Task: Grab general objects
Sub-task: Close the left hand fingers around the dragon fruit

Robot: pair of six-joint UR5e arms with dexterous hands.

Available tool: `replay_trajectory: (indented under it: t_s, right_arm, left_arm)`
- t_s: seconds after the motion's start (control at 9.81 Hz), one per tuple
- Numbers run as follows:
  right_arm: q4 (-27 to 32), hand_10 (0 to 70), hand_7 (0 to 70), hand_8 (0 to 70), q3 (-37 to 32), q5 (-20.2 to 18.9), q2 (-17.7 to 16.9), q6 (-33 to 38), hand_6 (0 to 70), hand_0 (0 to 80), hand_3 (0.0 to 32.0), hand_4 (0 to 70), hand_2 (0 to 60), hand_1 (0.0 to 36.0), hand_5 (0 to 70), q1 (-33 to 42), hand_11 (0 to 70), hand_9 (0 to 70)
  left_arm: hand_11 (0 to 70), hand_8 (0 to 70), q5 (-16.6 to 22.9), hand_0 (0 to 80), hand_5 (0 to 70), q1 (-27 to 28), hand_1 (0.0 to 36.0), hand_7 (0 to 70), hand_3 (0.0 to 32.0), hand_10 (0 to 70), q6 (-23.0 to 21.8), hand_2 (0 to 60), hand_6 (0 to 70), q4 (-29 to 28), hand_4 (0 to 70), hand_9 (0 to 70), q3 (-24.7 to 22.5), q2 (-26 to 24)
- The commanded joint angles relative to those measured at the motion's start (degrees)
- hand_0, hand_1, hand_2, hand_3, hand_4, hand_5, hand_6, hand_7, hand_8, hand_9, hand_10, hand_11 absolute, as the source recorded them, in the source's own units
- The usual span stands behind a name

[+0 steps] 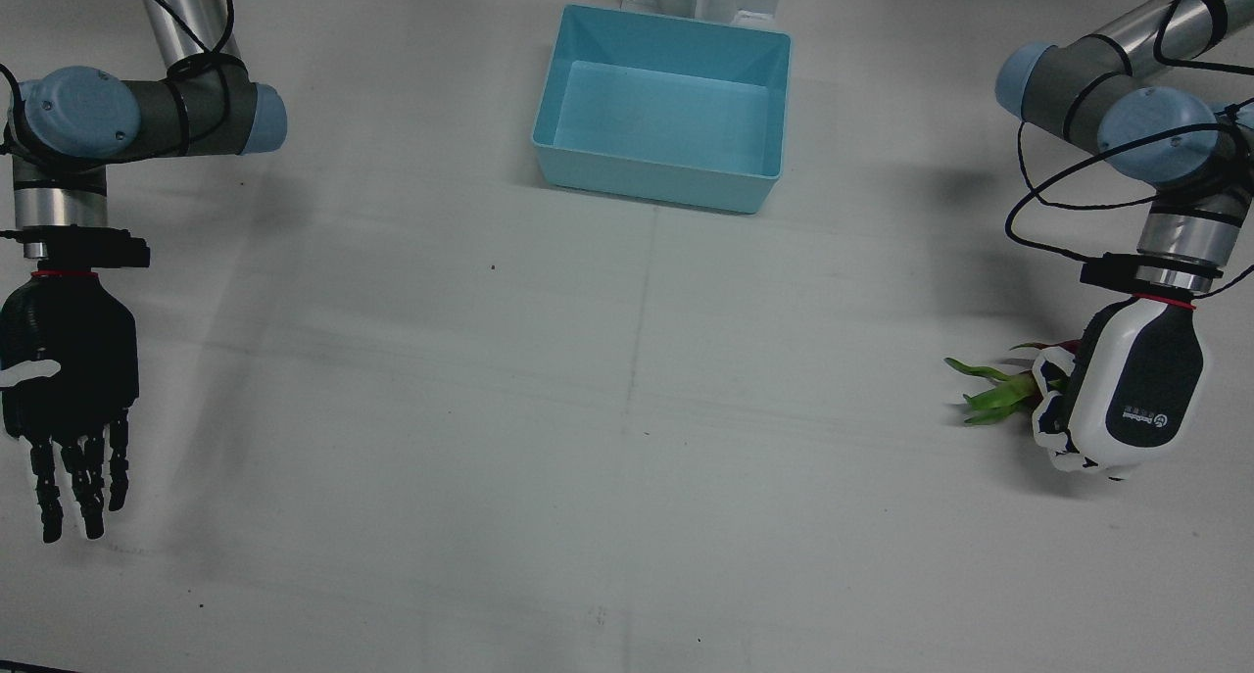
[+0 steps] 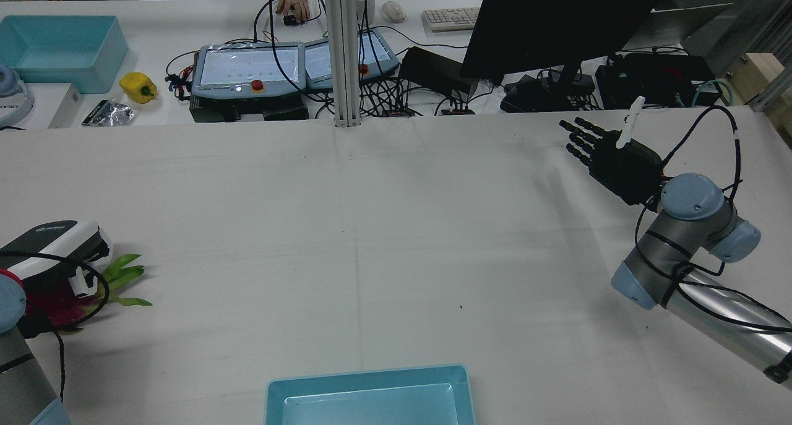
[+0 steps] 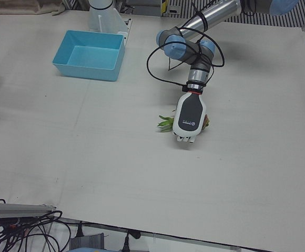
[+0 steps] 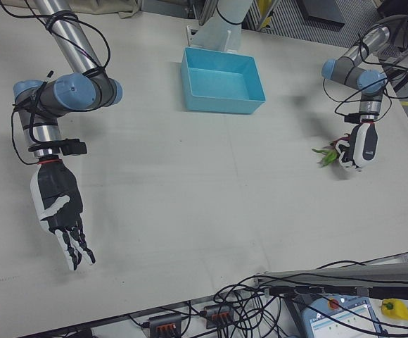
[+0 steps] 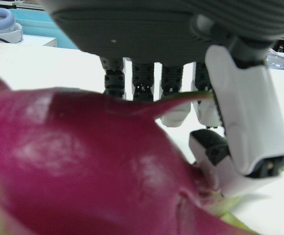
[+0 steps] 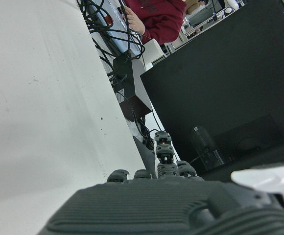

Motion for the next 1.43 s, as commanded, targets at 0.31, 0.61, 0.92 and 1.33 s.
replay_trajectory:
  t_s: [0.31, 0.61, 0.92, 1.33]
  right_arm:
    - [0.0, 0.0, 0.0, 0.0, 0.0, 0.0, 0.0, 0.0, 0.0, 0.0, 0.0, 0.0, 0.0, 0.0, 0.0, 0.0, 0.0, 0.0]
    - [0.0, 0.0, 0.0, 0.0, 0.0, 0.0, 0.0, 0.0, 0.0, 0.0, 0.0, 0.0, 0.0, 0.0, 0.0, 0.0, 0.0, 0.0]
    - [0.0, 0.0, 0.0, 0.0, 0.0, 0.0, 0.0, 0.0, 0.0, 0.0, 0.0, 0.0, 0.0, 0.0, 0.0, 0.0, 0.0, 0.0]
    - [0.0, 0.0, 0.0, 0.0, 0.0, 0.0, 0.0, 0.0, 0.0, 0.0, 0.0, 0.0, 0.0, 0.0, 0.0, 0.0, 0.0, 0.0]
  left_arm:
    - [70.0, 67.8, -2.2, 51.4, 70.0, 0.2, 36.0, 70.0, 0.0, 70.0, -0.1, 60.0, 64.7, 0.2, 66.9, 70.0, -5.1, 1.4]
    - [17.6, 0.0, -1.7, 44.7, 0.0, 0.2, 10.2, 2.8, 15.0, 11.1, -0.2, 4.9, 0.0, 5.5, 0.0, 0.0, -10.8, 2.7]
    - [0.2, 0.0, -1.5, 43.8, 0.0, 0.1, 2.0, 0.0, 25.6, 0.0, -0.1, 0.0, 0.0, 8.3, 0.0, 0.0, -10.8, 4.0]
    - [3.2, 0.0, -2.1, 40.6, 0.0, 0.2, 2.0, 0.0, 32.0, 1.6, 0.0, 0.0, 0.0, 9.3, 0.0, 0.0, -8.8, 6.5]
